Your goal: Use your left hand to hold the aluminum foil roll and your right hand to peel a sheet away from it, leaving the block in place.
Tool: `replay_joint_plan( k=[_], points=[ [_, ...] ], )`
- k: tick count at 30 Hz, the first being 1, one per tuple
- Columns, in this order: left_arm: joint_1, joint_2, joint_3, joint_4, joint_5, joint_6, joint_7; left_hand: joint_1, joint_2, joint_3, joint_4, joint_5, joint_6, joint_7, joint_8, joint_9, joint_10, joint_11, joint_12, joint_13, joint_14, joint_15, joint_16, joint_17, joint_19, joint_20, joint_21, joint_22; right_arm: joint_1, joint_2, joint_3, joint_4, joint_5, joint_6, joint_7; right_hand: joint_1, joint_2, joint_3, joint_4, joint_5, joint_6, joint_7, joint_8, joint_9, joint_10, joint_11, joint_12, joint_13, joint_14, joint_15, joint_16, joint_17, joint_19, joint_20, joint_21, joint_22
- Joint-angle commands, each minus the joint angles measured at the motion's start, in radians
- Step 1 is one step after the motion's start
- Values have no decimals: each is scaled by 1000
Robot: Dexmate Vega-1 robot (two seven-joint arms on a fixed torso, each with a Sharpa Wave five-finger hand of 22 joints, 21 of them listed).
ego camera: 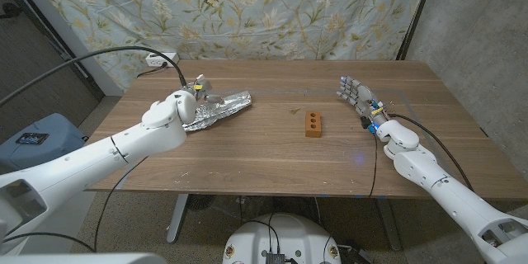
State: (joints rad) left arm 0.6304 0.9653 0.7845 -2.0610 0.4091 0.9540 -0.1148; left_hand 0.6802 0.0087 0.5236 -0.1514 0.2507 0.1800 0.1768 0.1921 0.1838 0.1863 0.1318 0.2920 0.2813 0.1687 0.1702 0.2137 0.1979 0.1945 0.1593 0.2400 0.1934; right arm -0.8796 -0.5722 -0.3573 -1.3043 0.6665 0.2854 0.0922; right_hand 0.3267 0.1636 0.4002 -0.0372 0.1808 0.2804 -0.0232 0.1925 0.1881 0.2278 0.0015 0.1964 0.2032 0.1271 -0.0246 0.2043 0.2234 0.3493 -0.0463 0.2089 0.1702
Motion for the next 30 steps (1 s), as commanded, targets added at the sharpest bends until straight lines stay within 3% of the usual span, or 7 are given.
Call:
replay_joint_plan(
  k=[1, 10, 30],
  points=[
    [-7, -6, 40, 15, 44, 33, 4, -5, -6, -11, -1, -2, -15, 3, -5, 3, -18, 7, -8, 8, -19, 7, -5, 5, -7, 3, -4, 3, -3, -6, -3, -7, 0, -17, -1, 2, 6, -1, -6, -1, -1, 4, 2, 4, -3, 3, 2, 1, -1, 0, 11, 3, 8, -9, 1, 1],
    [-46, -46, 88, 74, 84, 41, -15, -5, -8, -17, -1, -5, -5, -5, 1, 3, -24, 12, -10, 12, -23, 12, -7, 4, -14, 5, -7, 3, 5, -3, -6, 2, 0, -24, 2, 1, 5, -1, -6, -1, -3, 4, 2, 4, -5, 9, 2, 1, -1, 1, 12, 3, 8, -7, -1, 1],
    [-117, -99, 168, 142, 145, 52, -94, -11, -10, -34, 1, -11, -42, 17, -7, 3, -43, 36, -19, 19, -37, 37, -12, 3, -33, 27, -12, 7, 3, -9, 2, 20, 13, -26, 15, -2, 5, -3, -6, -1, -8, 4, 1, 4, -11, 11, 1, 1, -7, 12, 12, 4, 6, 1, -4, 2]
  ],
)
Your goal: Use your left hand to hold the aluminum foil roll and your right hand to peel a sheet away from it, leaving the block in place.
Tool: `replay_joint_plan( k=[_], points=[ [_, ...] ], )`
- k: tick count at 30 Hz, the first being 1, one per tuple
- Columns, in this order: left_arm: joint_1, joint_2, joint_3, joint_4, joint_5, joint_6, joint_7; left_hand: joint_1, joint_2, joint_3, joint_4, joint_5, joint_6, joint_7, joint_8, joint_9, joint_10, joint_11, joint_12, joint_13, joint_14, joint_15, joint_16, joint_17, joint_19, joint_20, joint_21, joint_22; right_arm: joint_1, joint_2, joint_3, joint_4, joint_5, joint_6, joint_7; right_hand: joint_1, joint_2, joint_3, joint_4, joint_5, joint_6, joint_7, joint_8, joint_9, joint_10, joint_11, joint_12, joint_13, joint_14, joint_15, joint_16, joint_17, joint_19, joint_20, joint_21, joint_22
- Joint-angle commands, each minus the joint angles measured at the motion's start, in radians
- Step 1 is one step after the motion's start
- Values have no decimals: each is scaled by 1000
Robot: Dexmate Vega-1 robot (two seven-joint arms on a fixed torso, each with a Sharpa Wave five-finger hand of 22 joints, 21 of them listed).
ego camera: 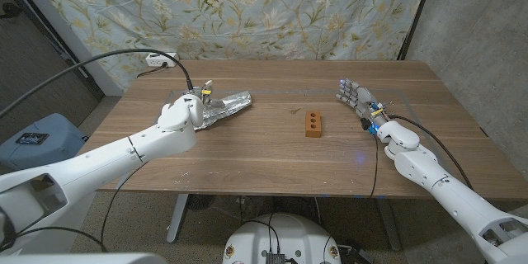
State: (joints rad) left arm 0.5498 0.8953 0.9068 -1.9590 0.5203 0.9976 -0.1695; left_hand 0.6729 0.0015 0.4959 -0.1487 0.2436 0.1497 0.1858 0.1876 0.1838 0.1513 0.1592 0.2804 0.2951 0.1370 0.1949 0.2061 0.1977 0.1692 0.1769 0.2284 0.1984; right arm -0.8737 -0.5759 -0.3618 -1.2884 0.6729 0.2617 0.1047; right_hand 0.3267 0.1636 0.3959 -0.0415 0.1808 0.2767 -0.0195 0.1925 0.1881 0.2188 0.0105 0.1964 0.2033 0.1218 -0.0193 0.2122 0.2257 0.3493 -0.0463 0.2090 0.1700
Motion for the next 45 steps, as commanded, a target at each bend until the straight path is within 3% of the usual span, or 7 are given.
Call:
replay_joint_plan(
  k=[1, 25, 45],
  points=[
    [-37, -31, 47, 42, 35, 10, -41, -5, -3, -7, -1, -4, -15, 8, -3, 3, -9, 13, -7, 5, -6, 16, -4, 4, -8, 11, -1, 2, -4, -6, 7, 4, 7, -2, 2, -2, 5, 1, -2, -1, -4, -1, 1, 4, -2, 2, 1, 1, -2, 6, 4, 2, 6, 1, -5, 2],
    [-93, -75, 108, 110, 62, 10, -142, -12, -2, -21, 1, -8, -53, 23, -4, 3, -21, 23, -12, 15, -24, 22, -7, 5, -29, 20, -5, 5, 6, -1, 6, 26, 11, -6, 10, -2, 5, 1, -4, -1, -7, -2, 1, 4, -5, -1, 1, 1, -2, 10, 6, 2, 6, 5, -7, 2],
    [-85, -57, 114, 80, 53, 58, -153, -12, 4, -26, 1, -8, -61, 23, 2, 3, -16, 33, -8, 22, -27, 22, -5, 7, -28, 31, -1, 7, 10, -4, 1, 16, 6, -29, -5, -2, 6, 2, -6, -1, -7, -3, 2, 4, -4, 0, 3, 1, -4, 13, 7, 2, 8, 10, -7, 3]
  ],
)
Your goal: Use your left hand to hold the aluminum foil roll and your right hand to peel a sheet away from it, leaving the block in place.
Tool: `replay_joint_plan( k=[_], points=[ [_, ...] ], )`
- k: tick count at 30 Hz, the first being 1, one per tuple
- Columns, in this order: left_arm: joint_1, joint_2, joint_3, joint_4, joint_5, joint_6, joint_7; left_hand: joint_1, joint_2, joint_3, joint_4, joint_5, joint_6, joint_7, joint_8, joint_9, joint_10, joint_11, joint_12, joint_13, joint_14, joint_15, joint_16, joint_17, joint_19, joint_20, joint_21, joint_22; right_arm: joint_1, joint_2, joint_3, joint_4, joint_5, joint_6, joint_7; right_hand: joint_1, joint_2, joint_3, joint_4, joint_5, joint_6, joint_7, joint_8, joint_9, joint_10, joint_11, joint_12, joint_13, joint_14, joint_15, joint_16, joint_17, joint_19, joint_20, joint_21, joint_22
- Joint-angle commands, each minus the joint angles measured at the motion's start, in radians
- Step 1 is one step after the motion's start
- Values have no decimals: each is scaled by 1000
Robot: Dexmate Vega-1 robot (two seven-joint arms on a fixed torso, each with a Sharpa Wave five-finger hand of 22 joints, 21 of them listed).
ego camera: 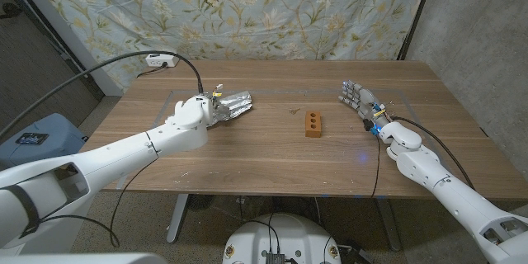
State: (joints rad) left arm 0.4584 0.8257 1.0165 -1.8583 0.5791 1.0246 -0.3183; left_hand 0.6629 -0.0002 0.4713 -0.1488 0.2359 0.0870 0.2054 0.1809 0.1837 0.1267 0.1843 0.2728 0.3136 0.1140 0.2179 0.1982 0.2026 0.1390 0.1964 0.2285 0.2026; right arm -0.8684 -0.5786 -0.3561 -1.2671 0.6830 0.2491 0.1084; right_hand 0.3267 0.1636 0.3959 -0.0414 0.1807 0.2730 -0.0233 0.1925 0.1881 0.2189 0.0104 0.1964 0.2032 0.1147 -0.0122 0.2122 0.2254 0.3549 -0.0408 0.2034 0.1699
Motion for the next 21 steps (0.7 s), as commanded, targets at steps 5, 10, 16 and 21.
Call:
replay_joint_plan(
  k=[5, 10, 16, 21],
  points=[
    [14, 17, 0, -25, -15, 42, 10, 7, 11, 0, -3, 3, 11, 3, 15, 5, 22, 10, 6, 8, 11, -3, 10, 3, 12, 13, 4, 4, 12, -2, -11, -8, -9, -30, -10, -2, 6, 2, -6, -1, -3, 1, 2, 4, -4, 0, 3, 1, 3, 6, 7, 2, 2, 6, -2, 3],
    [28, 17, -11, -25, -28, 45, 40, 43, 28, 9, -15, 20, 54, 4, 30, 8, 61, 1, 30, 22, 49, -4, 21, 4, 36, 13, 17, 5, 20, -6, -16, -14, -13, -45, -11, -2, 6, 2, -6, -1, -3, 2, 2, 4, -5, 3, 3, 1, 3, 6, 8, 3, 3, 7, -2, 3],
    [34, 12, -11, -16, -37, 54, 70, 96, 44, 23, -22, 56, 113, 5, 41, 12, 106, -3, 64, 43, 99, -10, 32, 6, 62, 13, 30, 8, 32, -5, -23, -10, -18, -57, -9, -3, 6, 1, -7, -1, -3, 2, 2, 4, -6, 3, 3, 1, 3, 7, 8, 3, 3, 8, -2, 3],
    [30, 3, -4, -7, -39, 69, 88, 126, 43, 22, -19, 87, 176, 6, 50, 17, 159, -7, 103, 65, 159, -9, 46, 10, 98, 15, 47, 10, 39, -2, -27, -4, -17, -66, -7, -3, 6, 1, -7, -1, -3, 1, 2, 4, -6, 2, 3, 1, 3, 7, 8, 3, 3, 8, -2, 3]
  ],
)
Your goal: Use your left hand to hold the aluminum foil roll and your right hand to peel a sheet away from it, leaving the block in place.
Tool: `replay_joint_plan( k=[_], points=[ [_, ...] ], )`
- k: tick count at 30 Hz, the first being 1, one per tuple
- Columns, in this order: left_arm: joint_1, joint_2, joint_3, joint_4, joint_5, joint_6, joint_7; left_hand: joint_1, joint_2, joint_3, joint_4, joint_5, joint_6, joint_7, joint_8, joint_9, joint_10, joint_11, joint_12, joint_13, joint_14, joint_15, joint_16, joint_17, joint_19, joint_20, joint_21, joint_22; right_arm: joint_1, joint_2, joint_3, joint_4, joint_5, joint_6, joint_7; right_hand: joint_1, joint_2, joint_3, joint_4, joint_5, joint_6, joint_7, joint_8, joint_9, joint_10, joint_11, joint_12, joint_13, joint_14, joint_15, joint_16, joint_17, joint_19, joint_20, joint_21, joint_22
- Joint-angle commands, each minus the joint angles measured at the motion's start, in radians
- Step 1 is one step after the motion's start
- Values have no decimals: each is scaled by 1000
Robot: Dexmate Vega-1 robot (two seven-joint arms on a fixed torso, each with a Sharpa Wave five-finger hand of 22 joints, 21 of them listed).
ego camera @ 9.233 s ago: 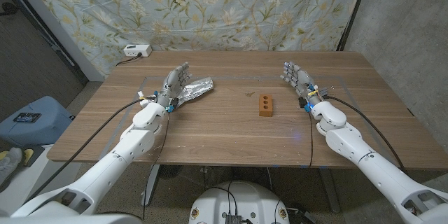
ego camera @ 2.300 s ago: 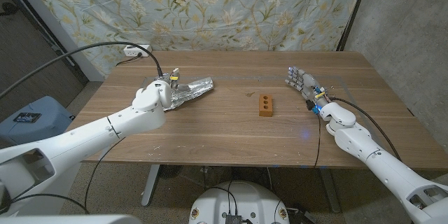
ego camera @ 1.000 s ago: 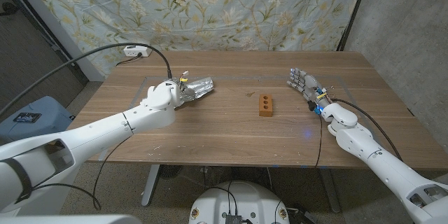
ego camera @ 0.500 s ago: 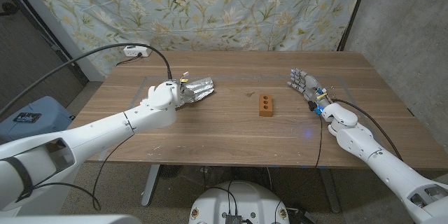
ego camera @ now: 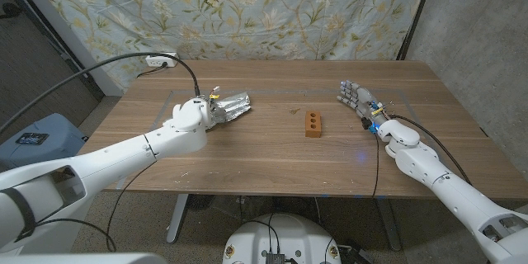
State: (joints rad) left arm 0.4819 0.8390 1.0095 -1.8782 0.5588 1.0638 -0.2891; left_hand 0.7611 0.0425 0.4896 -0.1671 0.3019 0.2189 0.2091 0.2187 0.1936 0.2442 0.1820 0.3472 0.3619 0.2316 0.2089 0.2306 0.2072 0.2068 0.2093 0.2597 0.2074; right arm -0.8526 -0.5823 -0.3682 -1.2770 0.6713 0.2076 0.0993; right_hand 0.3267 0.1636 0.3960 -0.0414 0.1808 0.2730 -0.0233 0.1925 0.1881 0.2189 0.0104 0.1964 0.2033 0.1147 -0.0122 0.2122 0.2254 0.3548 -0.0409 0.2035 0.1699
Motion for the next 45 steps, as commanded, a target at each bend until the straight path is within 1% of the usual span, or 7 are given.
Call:
replay_joint_plan(
  k=[1, 6, 15, 25, 30, 35, 45],
  points=[
    [5, -13, 6, 16, -18, 34, 63, 48, 2, 5, -3, 39, 69, 3, 13, 10, 62, -9, 47, 28, 73, -7, 21, 8, 52, 2, 26, 7, 24, 2, -15, 7, -6, -25, 2, -3, 6, 1, -7, -1, -3, 1, 2, 4, -7, 2, 3, 1, 3, 7, 8, 3, 4, 8, -2, 3],
    [-11, -21, 21, 30, -24, 43, 65, 83, 7, 3, -2, 66, 128, 2, 20, 14, 127, -19, 91, 51, 142, -23, 43, 16, 91, 3, 46, 9, 28, 4, -17, 10, -7, -29, 0, -3, 6, 1, -7, -1, -4, 1, 2, 4, -7, 3, 3, 1, 3, 8, 9, 3, 4, 11, -2, 3],
    [-47, -39, 63, 56, -23, 61, 61, 112, 9, -2, -5, 80, 164, 3, 23, 18, 159, -20, 119, 67, 172, -32, 55, 23, 113, 4, 58, 11, 19, -3, -9, -1, -2, -30, -7, -3, 7, 2, -7, -1, -3, 1, 2, 4, -6, 2, 4, 1, 4, 12, 10, 3, 5, 14, -2, 3],
    [-61, -67, 101, 80, 1, 93, 106, 213, 11, -27, -8, 113, 327, -5, 55, 37, 295, -88, 231, 128, 312, -109, 130, 62, 217, 0, 111, 13, 4, 1, -2, 0, 11, -28, -11, -4, 8, 2, -7, -1, -3, -1, 3, 4, -5, 4, 4, 2, 7, 14, 12, 4, 9, 20, -1, 4],
    [-60, -67, 101, 68, 2, 97, 131, 242, 10, -41, -4, 122, 397, -29, 75, 50, 359, -121, 281, 156, 376, -152, 170, 83, 263, -21, 135, 13, 0, 1, 1, -1, 13, -25, -12, -4, 8, 2, -7, -1, -2, -1, 3, 4, -4, 8, 5, 2, 7, 15, 12, 4, 9, 22, -1, 4],
    [-55, -59, 90, 38, 7, 112, 162, 259, 14, -43, -3, 131, 458, -44, 96, 62, 402, -152, 315, 178, 421, -176, 190, 91, 291, -39, 152, 13, -6, 2, 4, -5, 16, -15, -9, -4, 8, 3, -8, -1, -2, -3, 3, 4, -4, 3, 5, 2, 7, 18, 13, 4, 9, 23, -1, 4],
    [-55, -38, 86, -18, 15, 138, 181, 259, 17, -42, 4, 138, 476, -53, 101, 69, 408, -151, 327, 191, 434, -187, 191, 92, 299, -48, 159, 13, -26, -5, 10, -33, 21, -16, -19, -4, 8, 3, -8, -1, -2, -4, 4, 4, -6, 4, 5, 2, 7, 18, 13, 4, 10, 25, -2, 4]
  ],
)
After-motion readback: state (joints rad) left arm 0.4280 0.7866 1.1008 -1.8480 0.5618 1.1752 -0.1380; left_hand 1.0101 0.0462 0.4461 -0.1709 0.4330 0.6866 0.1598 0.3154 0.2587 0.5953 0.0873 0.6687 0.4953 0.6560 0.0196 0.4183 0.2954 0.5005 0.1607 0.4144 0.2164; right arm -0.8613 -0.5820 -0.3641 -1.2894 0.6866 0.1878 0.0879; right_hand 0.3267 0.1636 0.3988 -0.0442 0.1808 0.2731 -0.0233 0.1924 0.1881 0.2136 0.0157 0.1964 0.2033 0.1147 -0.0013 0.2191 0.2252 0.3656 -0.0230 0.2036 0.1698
